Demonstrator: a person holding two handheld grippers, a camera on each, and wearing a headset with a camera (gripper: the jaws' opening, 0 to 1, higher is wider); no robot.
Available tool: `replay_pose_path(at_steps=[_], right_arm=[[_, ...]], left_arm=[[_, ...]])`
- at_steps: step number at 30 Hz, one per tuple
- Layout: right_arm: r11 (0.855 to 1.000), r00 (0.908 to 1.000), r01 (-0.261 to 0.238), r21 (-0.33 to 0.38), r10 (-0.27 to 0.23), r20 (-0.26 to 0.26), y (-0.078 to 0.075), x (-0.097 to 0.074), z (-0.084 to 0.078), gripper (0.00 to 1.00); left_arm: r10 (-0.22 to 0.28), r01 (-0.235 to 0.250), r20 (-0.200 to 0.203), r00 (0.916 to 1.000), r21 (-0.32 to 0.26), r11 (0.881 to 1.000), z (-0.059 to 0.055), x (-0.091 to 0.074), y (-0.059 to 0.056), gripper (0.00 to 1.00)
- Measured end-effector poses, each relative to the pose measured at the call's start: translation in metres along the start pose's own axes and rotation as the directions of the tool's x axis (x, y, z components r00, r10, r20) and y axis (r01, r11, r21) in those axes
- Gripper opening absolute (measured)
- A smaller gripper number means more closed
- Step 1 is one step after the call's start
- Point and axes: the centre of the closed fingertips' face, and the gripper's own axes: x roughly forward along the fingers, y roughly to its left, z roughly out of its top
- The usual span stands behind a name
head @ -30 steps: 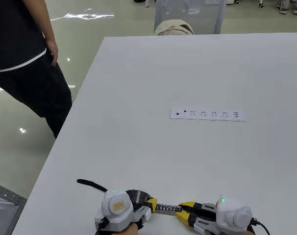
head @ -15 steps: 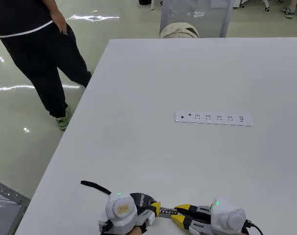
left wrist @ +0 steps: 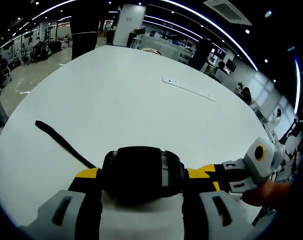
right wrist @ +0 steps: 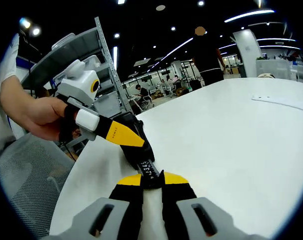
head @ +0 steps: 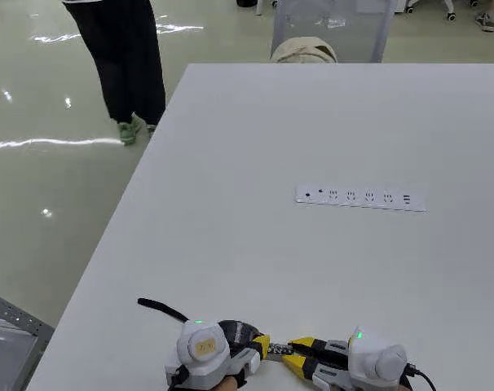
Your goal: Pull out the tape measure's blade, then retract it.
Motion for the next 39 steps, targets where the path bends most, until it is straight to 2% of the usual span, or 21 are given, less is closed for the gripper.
replay_pose_path(at_steps=[18, 27, 39], right_arm=[[0.999, 0.9998, -0.015, -0.033, 0.014, -0.017, 0.007, 0.02, 0.003, 0.12], [0.997, 0.9989, -0.041, -0.063, 0.04, -0.027, 0.013, 0.033, 0.005, 0.12], [0.996, 0.9985, -0.047, -0.075, 0.045, -0.029, 0.014, 0.033, 0.004, 0.12]], left_arm=[[-0.005, 0.005, 0.007, 1.0, -0.012, 1.0, 0.0, 0.0, 0.001, 0.62], [-0.012, 0.013, 0.01, 0.9999, -0.019, 1.0, 0.002, 0.0, 0.002, 0.62], [-0.013, 0.014, 0.011, 0.9999, -0.025, 1.0, 0.001, 0.0, 0.003, 0.63]])
